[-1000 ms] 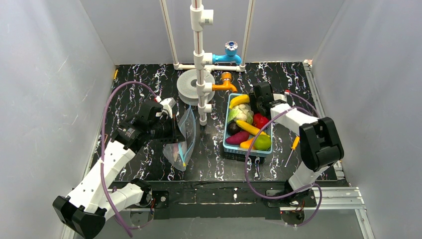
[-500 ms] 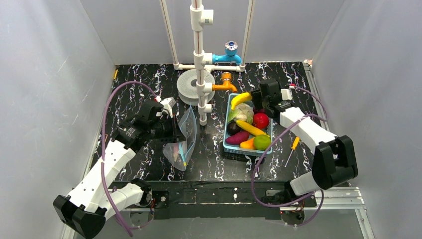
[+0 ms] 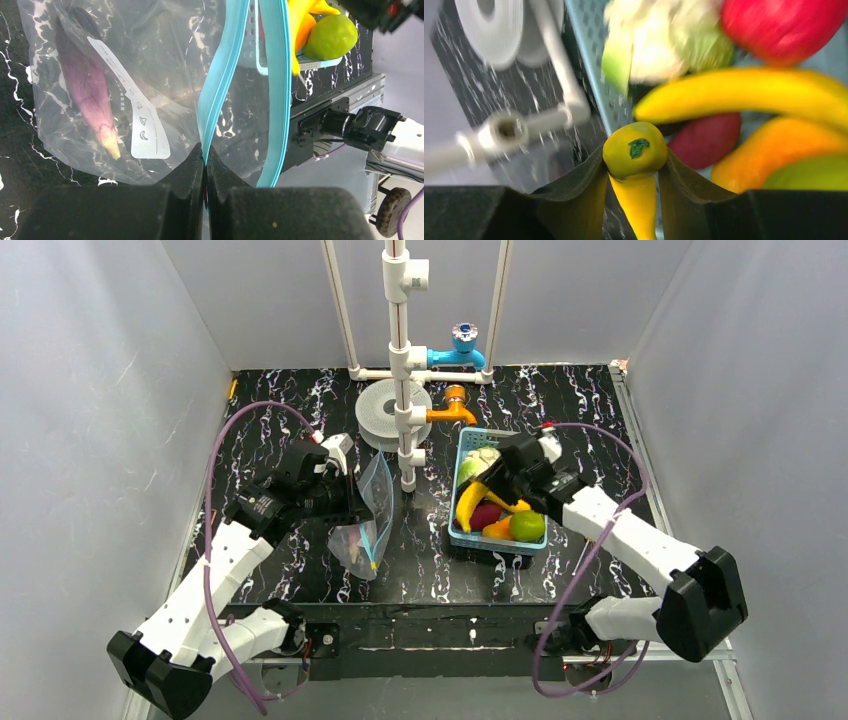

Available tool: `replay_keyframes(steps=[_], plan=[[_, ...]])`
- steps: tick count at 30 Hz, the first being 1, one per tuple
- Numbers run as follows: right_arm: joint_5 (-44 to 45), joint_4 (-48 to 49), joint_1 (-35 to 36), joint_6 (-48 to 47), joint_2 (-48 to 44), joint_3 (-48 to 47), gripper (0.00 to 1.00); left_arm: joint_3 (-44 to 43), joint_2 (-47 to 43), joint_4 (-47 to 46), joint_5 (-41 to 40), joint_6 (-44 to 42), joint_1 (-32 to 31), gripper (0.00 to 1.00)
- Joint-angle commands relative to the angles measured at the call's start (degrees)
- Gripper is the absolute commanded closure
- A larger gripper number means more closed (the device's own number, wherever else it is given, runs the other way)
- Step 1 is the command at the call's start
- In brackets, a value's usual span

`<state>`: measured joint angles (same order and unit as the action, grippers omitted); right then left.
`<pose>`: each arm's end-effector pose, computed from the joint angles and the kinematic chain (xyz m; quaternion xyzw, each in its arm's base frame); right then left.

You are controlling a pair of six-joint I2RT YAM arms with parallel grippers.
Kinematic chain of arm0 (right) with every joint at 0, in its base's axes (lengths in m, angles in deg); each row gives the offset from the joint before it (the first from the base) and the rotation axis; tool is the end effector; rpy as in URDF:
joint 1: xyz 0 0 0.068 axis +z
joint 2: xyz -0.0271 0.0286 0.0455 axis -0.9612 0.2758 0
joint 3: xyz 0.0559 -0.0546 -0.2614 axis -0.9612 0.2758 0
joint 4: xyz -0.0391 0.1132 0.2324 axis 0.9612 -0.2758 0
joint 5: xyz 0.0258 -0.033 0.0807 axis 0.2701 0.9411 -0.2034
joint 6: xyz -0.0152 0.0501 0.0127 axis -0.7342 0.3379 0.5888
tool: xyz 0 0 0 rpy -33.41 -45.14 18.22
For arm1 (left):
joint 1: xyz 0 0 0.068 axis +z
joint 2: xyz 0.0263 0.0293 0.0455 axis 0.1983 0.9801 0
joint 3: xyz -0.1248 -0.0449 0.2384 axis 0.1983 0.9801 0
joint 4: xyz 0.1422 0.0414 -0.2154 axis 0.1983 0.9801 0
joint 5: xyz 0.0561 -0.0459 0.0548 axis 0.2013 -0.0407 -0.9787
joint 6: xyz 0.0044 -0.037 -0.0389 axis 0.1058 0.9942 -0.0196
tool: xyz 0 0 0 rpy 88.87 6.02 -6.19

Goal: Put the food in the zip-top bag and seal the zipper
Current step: Pick up the fake fruit from the zipper food storage bag, then place the fake fruit in the zipper food storage bag.

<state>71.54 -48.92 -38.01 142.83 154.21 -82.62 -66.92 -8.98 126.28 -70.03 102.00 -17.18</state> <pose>0.2258 0.1501 0.2730 0.3038 0.8523 0.2210 0.3639 0.1682 -0.1018 0.3385 0.0454 0.8941 -0.3094 0.3205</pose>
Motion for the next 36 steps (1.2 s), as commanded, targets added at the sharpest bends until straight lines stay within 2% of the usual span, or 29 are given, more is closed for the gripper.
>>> replay_keyframes(steps=[1,4,6,12,14,17,25,31,36], plan=[[6.62,-5.86,10.48,-7.28,-4.31,-6.00,0.99,0.59,-0.29,-0.67,-1.03,-0.65,-0.12,1.00],[9.38,-8.50,14.73,-7.38,-4.08,-9.36,0.99,0.91,-0.31,-0.98,-1.11,-0.39,-0.12,1.00],[12.97,-10.32,20.10,-7.90,-3.02,-13.37,0.99,1.29,-0.40,-1.15,-1.42,-0.37,-0.12,1.00],[25.90,-9.06,32.17,-11.09,2.13,-23.04,0.99,2.37,-0.69,-1.50,-1.78,-0.21,-0.12,1.00],[30.78,-12.41,34.86,-9.35,4.96,-28.55,0.99,2.63,-0.85,-1.76,-1.67,-0.13,-0.12,1.00],[33.44,-14.65,37.60,-9.69,8.10,-34.15,0.99,2.50,-0.80,-1.91,-1.57,-0.11,-0.12,1.00],[38.69,-14.88,39.97,-11.24,14.21,-43.30,0.99,1.95,-0.47,-2.59,-0.72,0.32,-0.11,1.00],[40.49,-25.07,39.98,-8.13,24.08,-58.82,0.99,1.46,-0.19,-2.82,0.07,0.80,-0.12,1.00],[41.45,-37.56,39.96,-2.21,31.99,-70.06,0.99,0.89,-0.63,-2.82,0.13,0.96,-0.16,1.00]])
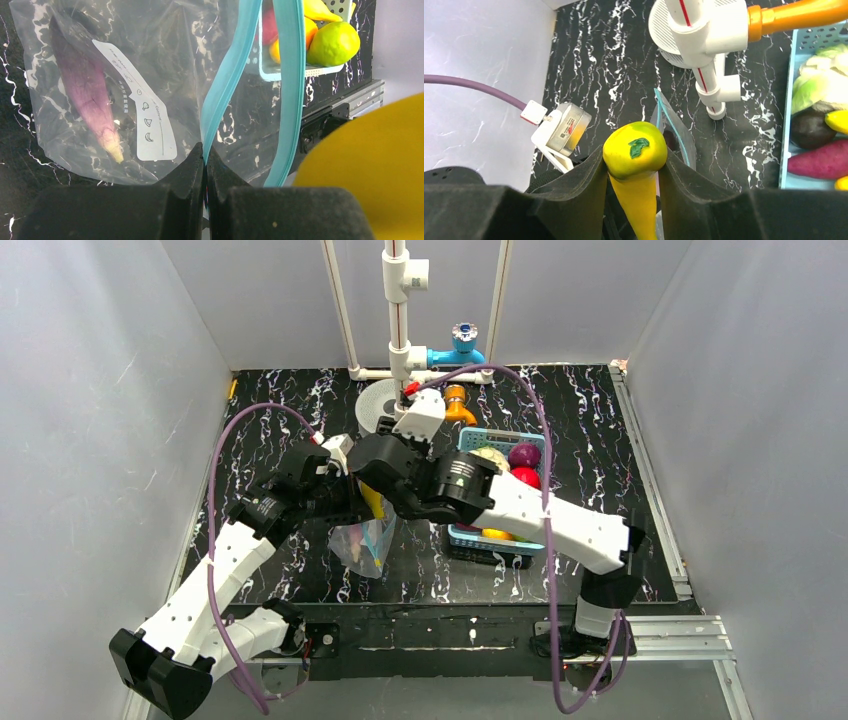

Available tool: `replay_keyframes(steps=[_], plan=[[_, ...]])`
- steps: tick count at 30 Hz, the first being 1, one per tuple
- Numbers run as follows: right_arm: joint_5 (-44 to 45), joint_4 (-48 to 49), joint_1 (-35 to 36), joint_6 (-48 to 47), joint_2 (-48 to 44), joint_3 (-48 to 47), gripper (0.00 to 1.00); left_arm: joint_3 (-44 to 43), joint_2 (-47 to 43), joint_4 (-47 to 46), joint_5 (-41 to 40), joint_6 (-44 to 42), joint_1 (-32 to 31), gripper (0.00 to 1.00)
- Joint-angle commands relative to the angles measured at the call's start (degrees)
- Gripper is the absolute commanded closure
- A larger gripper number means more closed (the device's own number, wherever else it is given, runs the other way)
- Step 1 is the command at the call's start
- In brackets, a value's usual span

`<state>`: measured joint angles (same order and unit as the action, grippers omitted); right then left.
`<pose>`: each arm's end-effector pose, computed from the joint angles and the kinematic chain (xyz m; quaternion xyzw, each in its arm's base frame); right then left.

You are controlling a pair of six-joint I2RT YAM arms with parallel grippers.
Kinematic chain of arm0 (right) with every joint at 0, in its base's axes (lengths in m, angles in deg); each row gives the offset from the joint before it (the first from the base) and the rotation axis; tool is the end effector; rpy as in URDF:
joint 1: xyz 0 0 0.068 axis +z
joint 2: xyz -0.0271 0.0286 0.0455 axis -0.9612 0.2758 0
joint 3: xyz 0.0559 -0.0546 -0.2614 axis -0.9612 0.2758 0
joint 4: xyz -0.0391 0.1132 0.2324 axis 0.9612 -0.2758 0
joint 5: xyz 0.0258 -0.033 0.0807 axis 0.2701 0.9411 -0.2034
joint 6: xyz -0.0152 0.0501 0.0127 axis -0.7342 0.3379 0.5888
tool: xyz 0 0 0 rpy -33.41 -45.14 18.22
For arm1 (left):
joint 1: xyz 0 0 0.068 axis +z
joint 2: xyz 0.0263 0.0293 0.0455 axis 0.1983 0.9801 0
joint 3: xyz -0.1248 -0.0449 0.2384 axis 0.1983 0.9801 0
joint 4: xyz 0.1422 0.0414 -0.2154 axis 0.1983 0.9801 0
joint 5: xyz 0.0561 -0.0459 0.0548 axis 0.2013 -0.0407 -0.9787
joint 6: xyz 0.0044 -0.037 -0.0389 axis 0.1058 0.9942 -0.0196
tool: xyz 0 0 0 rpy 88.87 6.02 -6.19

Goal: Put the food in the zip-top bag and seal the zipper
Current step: Place the fake fruit in the zipper food storage bag.

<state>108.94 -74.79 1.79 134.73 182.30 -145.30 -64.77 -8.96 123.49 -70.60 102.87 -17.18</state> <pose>0.1179 0.3457 0.4480 0.1049 0.8023 0.2265 0.5422 0.1715 -0.1032 0.3302 0.0371 0.8926 -0.3102 0.3249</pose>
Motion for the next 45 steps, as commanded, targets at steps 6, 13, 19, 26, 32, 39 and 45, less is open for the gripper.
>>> replay_keyframes(steps=[6,13,19,26,32,39,45], plan=[[3.33,-18.10,0.16,11.30,6.89,-7.97,0.99,-1.80,-0.84,-0.29,0.39,0.55,-0.12,1.00],[1.19,-24.22,0.16,14.47,8.47,-7.37,0.99,-2.09,-1.37,-0.79,-0.54,0.91,-0.12,1.00],[-4.96,-15.27,0.17,5.17,8.79,-5.29,0.99,-1.99,-1.02,-1.89,0.95,1.14,-0.12,1.00],[-12.35,-16.14,-2.79,8.63,9.74,-4.71,0.96,-1.42,-3.66,-3.46,1.66,1.61,-0.14,1.00],[-14.86,-18.35,-5.38,13.97,7.56,-1.10,0.99,1.38,-7.84,-6.06,-0.22,4.23,-0.12,1.00],[-15.96,-15.60,-5.34,11.13,7.83,-1.21,0.88,2.03,-6.38,-6.54,0.31,6.57,-0.13,1.00],[-19.21,-12.76,-5.34,8.68,8.37,-2.01,0.67,2.72,-6.54,-6.29,-0.14,6.67,-0.12,1.00]])
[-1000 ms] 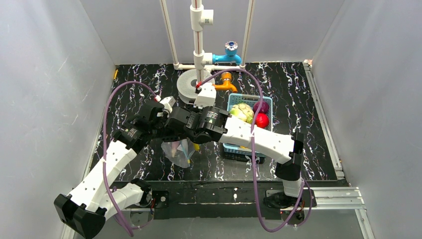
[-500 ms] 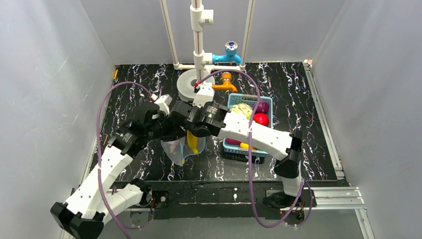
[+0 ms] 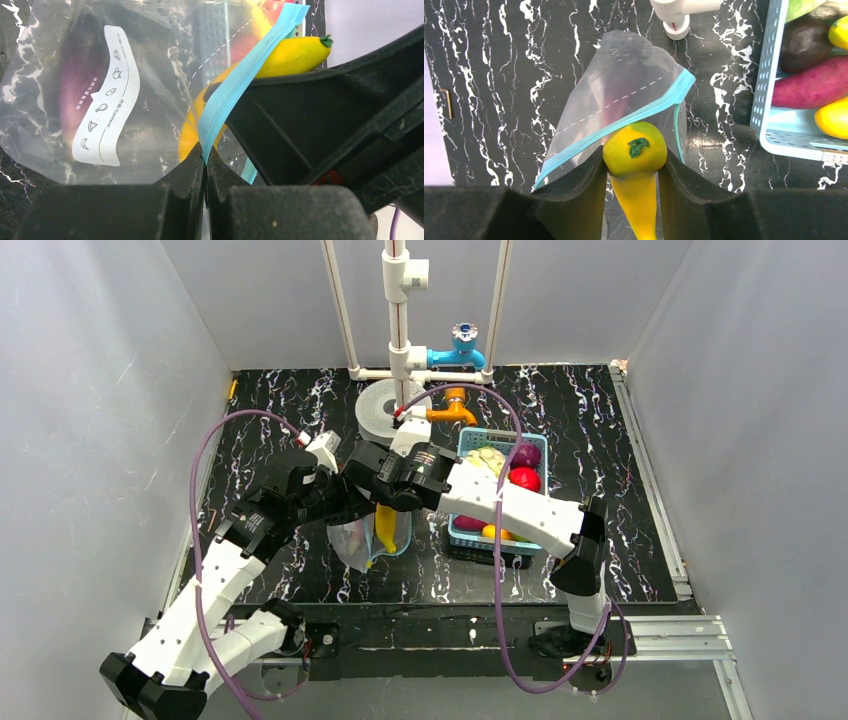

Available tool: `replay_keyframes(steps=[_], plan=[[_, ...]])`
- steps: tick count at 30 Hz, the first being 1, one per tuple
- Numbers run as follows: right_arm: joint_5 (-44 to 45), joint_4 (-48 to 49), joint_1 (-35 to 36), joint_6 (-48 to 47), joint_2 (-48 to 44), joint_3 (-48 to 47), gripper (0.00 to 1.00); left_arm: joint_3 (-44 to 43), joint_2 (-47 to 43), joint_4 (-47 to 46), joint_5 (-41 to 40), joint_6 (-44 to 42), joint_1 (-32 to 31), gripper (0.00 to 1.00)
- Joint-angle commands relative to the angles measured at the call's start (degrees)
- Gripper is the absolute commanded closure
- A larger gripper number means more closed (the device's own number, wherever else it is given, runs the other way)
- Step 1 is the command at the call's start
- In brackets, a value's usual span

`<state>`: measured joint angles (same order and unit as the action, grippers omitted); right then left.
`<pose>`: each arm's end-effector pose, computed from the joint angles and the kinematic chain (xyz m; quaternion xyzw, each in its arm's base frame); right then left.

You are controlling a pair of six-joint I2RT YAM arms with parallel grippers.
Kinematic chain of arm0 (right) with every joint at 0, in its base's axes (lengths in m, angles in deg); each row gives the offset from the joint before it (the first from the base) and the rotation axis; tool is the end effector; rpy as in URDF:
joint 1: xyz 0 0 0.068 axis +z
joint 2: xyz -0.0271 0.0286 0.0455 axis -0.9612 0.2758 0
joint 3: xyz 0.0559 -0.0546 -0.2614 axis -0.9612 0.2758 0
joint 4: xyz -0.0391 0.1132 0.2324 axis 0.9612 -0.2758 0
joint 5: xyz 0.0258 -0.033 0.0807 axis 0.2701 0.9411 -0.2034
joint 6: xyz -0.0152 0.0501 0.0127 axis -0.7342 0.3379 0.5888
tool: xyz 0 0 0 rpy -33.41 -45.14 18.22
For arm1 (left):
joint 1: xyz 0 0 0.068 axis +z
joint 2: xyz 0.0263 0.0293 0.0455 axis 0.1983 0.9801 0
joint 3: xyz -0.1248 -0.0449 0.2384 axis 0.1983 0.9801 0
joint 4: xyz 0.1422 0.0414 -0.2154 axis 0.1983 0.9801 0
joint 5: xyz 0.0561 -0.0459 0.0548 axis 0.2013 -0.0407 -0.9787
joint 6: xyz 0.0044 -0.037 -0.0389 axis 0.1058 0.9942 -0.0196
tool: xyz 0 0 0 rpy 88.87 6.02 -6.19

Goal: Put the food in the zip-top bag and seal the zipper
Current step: Place the fake fruit in the zipper food storage bag.

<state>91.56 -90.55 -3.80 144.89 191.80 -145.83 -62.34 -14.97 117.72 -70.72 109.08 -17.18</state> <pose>0.1559 0.3675 0.3663 0.0810 0.9089 0.1315 0.3874 0.1567 -0.0950 0.3433 -0.0004 0.8557 -0.3613 0.3706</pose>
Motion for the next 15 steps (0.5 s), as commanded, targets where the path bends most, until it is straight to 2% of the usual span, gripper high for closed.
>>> replay_keyframes(steps=[1,4,10,15], plan=[[-2.43,3.50,0.23,-1.73,-1.34,-0.92,0.65,0.38,-0.61,-0.35,-0.13,0.39,-0.12,1.00],[-4.02,3.89,0.21,-2.08,-1.87,0.48,0.54,0.51,-1.02,-0.18,-0.72,0.40,-0.14,1.00],[-5.48,3.74,0.09,-4.10,-3.19,2.65,0.28,0.15,-1.10,0.24,-1.47,-0.15,-0.12,1.00],[-7.97,5.08,-0.82,-8.40,-3.21,2.88,0.25,0.12,-1.11,0.54,-1.71,-0.62,-0.13,1.00]])
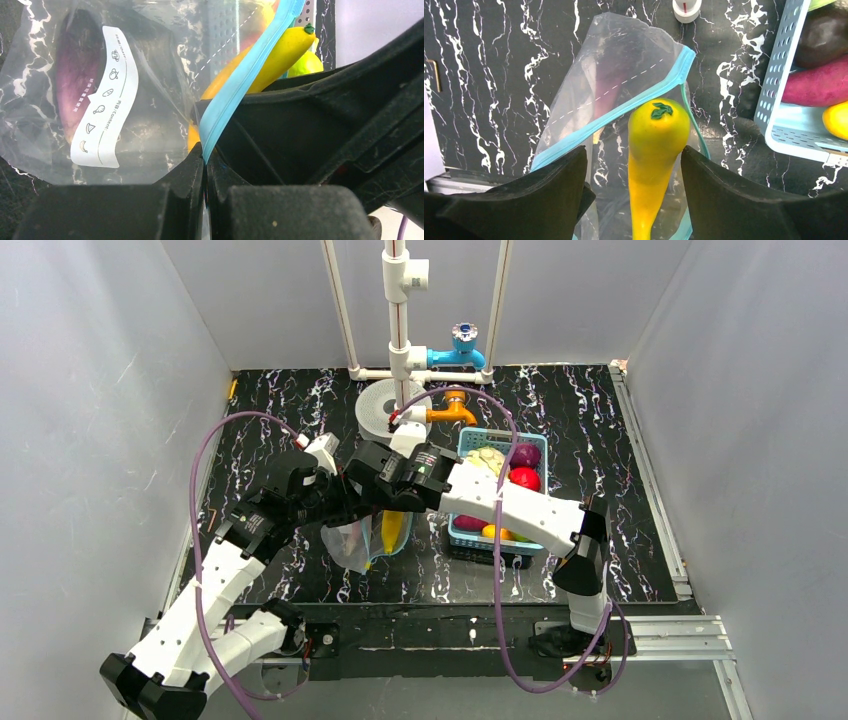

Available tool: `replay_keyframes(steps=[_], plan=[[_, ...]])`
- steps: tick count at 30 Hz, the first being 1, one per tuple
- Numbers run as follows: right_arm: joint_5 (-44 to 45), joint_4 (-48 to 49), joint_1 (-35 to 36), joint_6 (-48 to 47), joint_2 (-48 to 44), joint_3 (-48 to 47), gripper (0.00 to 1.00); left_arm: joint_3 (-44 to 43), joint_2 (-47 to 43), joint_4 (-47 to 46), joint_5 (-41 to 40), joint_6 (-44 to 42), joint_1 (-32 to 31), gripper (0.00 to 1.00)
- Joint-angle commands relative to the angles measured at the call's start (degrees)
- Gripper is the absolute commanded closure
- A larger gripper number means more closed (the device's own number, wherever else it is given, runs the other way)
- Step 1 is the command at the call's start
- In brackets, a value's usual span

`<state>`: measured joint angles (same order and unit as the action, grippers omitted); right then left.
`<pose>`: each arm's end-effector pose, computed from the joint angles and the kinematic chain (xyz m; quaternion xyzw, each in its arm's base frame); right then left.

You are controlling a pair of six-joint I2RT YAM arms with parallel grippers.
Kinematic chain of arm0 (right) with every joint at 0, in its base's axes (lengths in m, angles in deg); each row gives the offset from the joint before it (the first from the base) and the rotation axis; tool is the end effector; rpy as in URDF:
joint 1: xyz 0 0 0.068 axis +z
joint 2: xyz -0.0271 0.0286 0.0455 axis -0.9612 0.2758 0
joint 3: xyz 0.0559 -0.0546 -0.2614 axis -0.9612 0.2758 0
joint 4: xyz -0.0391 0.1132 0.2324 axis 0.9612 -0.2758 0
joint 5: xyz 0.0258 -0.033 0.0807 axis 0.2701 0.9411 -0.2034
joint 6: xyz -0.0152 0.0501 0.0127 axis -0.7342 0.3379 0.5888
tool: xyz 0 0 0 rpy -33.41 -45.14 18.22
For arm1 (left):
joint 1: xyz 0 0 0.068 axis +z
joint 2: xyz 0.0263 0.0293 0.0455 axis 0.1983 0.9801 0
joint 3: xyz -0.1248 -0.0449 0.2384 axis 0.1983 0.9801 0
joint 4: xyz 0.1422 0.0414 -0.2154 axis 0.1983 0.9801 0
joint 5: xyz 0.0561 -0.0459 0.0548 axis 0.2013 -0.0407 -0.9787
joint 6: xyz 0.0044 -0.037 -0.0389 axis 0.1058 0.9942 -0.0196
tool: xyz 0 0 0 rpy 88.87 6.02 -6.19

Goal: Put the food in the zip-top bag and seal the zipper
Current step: Place the fake fruit in the zipper food storage bag.

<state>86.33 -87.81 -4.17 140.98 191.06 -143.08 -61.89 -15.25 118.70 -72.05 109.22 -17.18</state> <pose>0.1564 0.3692 0.3582 0.0423 0.9224 0.1421 0.3568 0.1557 -0.0936 0.3397 -0.0087 0.8613 -0.3496 0.3686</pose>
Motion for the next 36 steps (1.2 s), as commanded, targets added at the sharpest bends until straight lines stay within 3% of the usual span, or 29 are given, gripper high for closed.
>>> replay_keyframes(steps=[1,9,15,18,30,36], plan=[[-2.81,1.94,-0.59,-4.92,-2.26,-0.25,0.25,-0.45,-0.80,-0.31,-0.48,-0.84,-0.12,1.00],[-5.33,5.28,-1.16,-6.05,-3.47,2.56,0.36,-1.00,-0.60,-0.07,-0.42,-1.33,-0.13,1.00],[-2.90,9.57,-2.27,-5.38,-3.62,8.57,0.63,-1.24,-0.65,-0.51,0.57,-1.17,-0.16,1.00],[-4.19,8.96,-3.01,-3.68,-2.99,7.05,0.75,-1.03,-0.54,-0.60,0.65,-1.25,-0.13,1.00],[-6.19,16.86,-3.11,-16.75,-9.51,8.98,0.71,-1.09,-0.93,1.44,-2.70,-2.57,-0.12,1.00],[-1.50,25.64,-3.11,-24.29,-21.33,19.36,0.70,-0.81,-0.92,1.46,-2.01,-3.46,-0.12,1.00]])
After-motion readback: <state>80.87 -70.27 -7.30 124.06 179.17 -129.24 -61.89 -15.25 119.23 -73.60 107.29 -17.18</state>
